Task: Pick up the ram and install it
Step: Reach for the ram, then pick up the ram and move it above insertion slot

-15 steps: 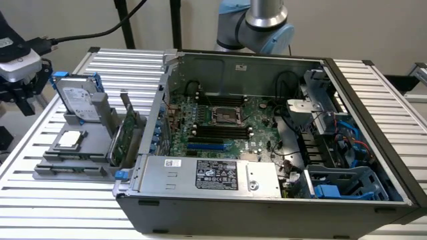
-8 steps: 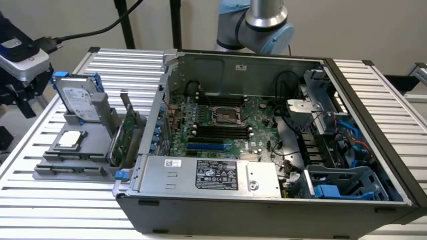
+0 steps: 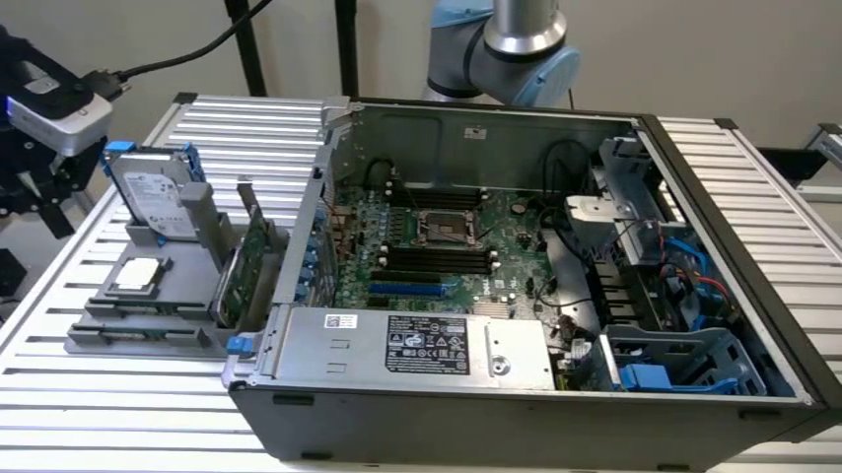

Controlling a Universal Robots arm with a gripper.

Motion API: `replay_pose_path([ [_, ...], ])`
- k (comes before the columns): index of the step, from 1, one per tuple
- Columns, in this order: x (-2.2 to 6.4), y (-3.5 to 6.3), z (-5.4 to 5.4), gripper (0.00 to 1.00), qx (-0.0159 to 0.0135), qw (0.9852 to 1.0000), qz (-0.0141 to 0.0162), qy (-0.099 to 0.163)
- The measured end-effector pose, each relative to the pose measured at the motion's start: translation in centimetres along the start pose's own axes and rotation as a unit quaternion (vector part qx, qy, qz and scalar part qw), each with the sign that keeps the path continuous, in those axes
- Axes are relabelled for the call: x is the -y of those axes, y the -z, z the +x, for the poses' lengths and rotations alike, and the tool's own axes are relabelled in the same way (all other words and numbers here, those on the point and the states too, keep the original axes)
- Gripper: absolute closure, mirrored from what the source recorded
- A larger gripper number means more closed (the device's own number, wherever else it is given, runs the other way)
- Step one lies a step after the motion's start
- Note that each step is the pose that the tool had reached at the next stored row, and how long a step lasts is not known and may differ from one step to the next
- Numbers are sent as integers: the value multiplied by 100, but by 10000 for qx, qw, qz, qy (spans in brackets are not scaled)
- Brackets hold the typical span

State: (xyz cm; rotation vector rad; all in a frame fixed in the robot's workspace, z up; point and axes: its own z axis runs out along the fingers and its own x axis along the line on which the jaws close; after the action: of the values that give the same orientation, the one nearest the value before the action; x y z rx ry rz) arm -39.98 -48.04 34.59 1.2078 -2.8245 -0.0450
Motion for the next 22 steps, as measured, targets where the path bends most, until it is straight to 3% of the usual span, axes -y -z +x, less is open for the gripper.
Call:
replay_pose_path([
  [5,1,-15,-1,100,80,9990,130,422],
  [8,2,-24,-1,100,129,9974,208,674],
  [11,3,-38,-2,100,154,9953,258,925],
  [16,6,-64,-2,100,158,9906,293,1328],
  [22,10,-114,-2,100,144,9831,308,1798],
])
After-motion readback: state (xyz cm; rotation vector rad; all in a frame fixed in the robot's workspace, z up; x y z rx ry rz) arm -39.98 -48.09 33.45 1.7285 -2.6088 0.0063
